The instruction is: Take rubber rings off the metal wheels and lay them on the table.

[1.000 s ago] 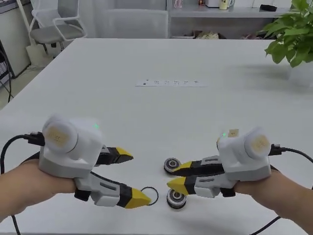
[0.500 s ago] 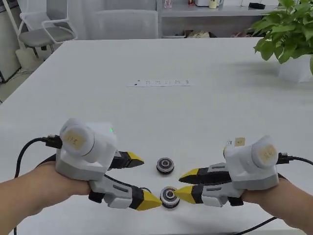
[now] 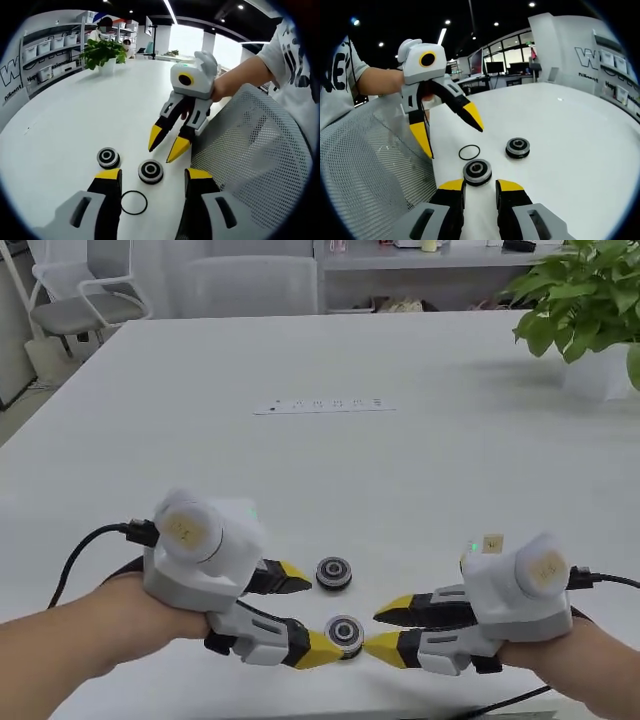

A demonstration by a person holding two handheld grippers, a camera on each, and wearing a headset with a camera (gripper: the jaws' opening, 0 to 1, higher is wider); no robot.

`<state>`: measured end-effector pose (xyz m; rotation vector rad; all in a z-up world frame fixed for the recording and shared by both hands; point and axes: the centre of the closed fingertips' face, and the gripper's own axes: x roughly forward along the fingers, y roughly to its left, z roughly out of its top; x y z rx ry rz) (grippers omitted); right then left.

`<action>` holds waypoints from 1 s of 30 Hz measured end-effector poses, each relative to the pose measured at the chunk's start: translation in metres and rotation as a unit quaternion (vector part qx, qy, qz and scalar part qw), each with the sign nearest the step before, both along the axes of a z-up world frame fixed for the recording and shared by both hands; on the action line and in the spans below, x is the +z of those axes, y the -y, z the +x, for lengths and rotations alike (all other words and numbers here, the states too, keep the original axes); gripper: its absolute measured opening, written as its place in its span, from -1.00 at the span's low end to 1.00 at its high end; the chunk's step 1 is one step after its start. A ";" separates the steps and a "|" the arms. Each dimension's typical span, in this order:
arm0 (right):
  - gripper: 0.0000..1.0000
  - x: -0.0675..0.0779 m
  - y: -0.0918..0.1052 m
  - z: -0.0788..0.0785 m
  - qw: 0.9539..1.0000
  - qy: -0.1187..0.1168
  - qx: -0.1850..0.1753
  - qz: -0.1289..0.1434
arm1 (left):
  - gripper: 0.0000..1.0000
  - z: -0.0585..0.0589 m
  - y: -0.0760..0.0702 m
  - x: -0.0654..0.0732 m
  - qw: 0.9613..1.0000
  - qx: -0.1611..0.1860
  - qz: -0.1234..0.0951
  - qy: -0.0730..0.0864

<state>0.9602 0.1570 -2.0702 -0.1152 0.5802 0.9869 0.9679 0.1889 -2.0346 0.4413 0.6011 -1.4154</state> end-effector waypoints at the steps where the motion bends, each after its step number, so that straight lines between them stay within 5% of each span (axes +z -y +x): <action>1: -0.57 -0.001 0.000 -0.001 1.000 0.000 -0.001 -0.001 | -0.08 0.000 0.001 -0.002 1.000 -0.001 0.001 -0.001; 30: -0.57 -0.013 -0.008 -0.003 1.000 -0.002 0.003 0.004 | -0.47 -0.005 0.014 -0.029 1.000 -0.018 0.020 -0.012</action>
